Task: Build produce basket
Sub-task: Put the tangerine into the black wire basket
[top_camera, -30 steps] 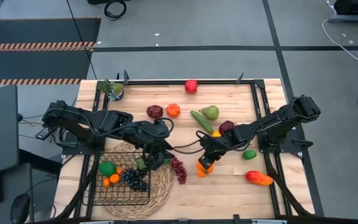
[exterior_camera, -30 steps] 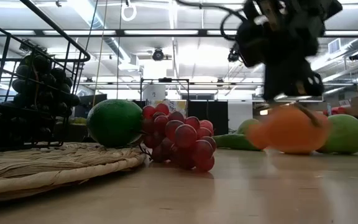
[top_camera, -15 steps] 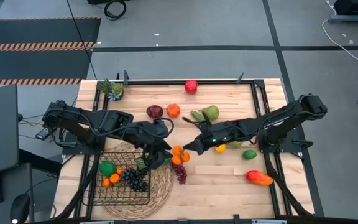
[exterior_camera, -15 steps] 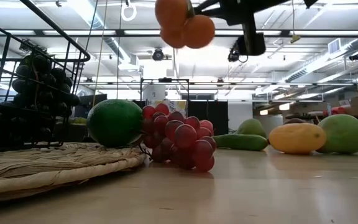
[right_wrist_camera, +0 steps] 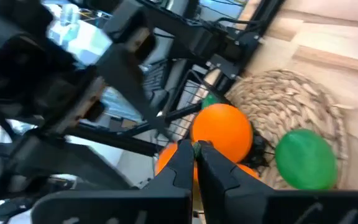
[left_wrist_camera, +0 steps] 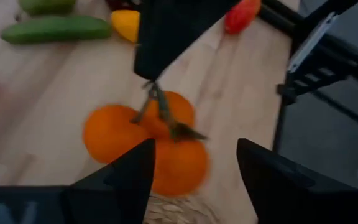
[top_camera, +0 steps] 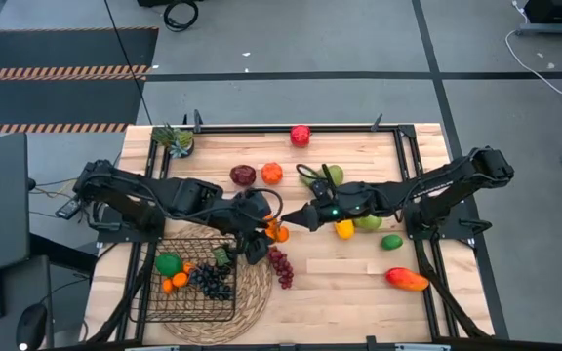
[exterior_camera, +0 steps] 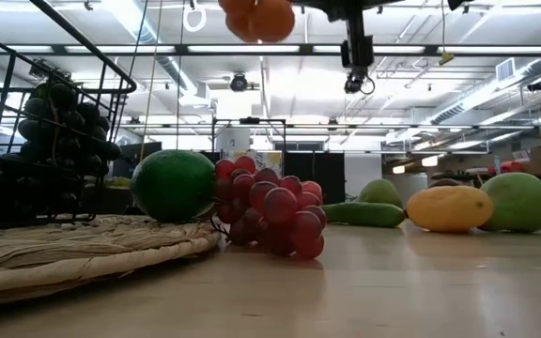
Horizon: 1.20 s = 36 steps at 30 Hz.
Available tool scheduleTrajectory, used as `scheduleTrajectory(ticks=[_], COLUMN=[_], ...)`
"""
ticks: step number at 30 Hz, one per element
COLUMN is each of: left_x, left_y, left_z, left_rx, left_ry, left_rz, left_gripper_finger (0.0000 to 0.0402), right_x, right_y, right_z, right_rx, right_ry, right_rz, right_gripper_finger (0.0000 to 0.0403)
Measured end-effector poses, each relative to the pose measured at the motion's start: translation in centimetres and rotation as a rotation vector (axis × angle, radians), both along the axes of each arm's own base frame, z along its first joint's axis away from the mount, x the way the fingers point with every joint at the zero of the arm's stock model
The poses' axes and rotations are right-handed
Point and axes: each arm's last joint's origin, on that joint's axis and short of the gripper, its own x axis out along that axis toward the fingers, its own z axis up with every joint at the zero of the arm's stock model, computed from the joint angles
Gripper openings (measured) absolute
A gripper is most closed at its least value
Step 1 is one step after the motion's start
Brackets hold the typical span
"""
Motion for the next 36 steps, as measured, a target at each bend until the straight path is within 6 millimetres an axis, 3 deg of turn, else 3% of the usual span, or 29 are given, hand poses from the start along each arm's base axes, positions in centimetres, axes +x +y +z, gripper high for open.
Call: scheduleTrajectory(ticks=[10,25,31,36], left_x=[0.1,0.5,0.5,0.5], left_y=[0.3,0.6,0.6,0.6], left_z=[0.1,0.4,0.3,0.4], left_rx=[0.148,0.222,0.224,0.220], left_ry=[-0.031,-0.071,-0.068,-0.076], left_rz=[-0.003,0.013,0.014,0.014], left_gripper_finger=[0.0274,0.0277,0.0260,0.0210], right_x=[0.1,0.1,0.1,0.1], right_y=[0.1,0.2,0.2,0.2], right_z=[0.5,1.0,1.6,1.6], right_rx=[0.017,0.027,0.012,0.008], right_ry=[-0.049,-0.098,-0.168,-0.171], right_rz=[0.032,0.048,0.054,0.054], right_gripper_finger=[0.0012,0.0012,0.0012,0.0012])
